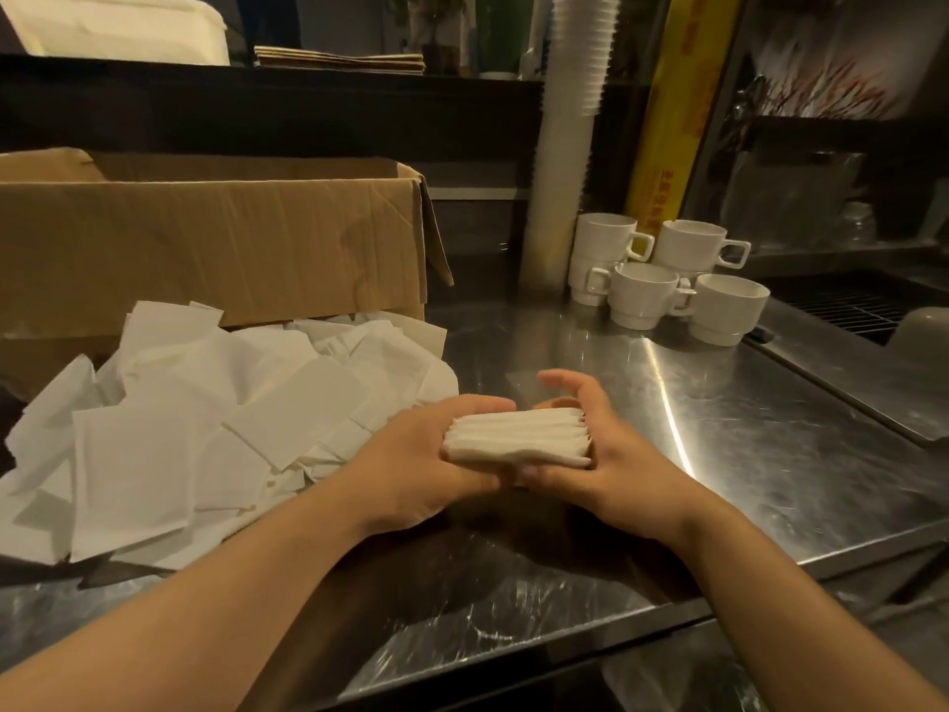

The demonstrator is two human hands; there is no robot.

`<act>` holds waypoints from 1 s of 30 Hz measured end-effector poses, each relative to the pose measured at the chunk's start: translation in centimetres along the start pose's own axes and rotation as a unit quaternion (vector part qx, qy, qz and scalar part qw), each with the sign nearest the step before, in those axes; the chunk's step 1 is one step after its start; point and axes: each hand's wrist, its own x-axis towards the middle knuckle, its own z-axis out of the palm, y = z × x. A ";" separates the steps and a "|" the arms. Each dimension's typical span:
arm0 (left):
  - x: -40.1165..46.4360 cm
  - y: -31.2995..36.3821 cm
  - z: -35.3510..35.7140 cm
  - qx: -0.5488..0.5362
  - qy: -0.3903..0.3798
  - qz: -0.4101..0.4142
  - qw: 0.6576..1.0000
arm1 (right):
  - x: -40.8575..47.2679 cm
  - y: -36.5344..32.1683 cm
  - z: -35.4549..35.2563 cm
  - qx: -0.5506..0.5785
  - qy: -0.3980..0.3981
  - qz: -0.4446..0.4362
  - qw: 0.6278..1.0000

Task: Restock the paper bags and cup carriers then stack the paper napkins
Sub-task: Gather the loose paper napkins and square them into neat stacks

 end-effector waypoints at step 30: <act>0.3 0.0 -0.4 -0.032 0.051 -0.050 0.997 | -0.4 0.7 0.1 -0.021 0.198 -0.021 0.980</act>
